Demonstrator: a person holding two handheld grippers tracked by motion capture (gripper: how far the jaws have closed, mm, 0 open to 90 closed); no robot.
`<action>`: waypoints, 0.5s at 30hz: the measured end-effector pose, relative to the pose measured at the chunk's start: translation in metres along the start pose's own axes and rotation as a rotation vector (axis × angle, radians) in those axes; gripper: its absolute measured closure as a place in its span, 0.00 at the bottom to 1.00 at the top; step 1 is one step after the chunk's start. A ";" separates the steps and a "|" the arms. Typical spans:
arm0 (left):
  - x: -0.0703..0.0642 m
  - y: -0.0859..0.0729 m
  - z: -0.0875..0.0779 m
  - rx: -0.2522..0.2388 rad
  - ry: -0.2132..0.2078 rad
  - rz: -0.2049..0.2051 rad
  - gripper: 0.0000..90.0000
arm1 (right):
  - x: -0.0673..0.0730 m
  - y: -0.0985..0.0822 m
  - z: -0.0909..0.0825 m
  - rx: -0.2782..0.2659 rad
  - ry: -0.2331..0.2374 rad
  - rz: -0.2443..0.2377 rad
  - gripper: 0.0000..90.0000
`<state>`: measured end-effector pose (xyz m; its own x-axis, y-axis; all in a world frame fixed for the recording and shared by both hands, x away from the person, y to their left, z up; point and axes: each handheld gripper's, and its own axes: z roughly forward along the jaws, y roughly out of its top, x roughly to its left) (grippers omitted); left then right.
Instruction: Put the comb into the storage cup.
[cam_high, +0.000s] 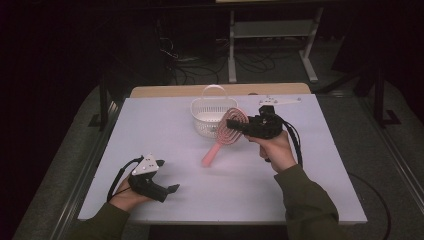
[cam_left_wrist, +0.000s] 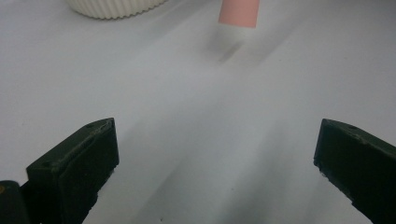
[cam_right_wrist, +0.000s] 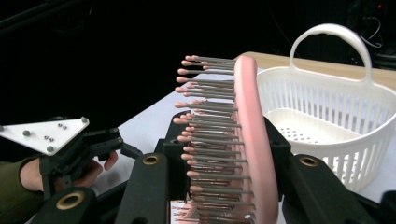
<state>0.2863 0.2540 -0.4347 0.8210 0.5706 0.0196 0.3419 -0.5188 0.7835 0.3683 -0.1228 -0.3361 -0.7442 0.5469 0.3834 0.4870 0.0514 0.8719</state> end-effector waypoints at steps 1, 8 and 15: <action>0.000 0.000 0.000 -0.002 0.000 -0.001 0.00 | 0.000 0.001 -0.001 -0.002 -0.002 0.000 0.70; -0.001 0.001 0.001 0.007 -0.010 -0.001 0.00 | -0.002 0.010 -0.005 -0.019 -0.009 -0.003 0.70; -0.002 0.000 0.002 0.020 -0.009 0.001 0.00 | -0.003 0.018 -0.006 -0.031 -0.012 -0.010 0.70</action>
<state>0.2861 0.2516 -0.4360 0.8255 0.5642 0.0148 0.3500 -0.5323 0.7708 0.3767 -0.1280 -0.3194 -0.7432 0.5564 0.3715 0.4652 0.0307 0.8847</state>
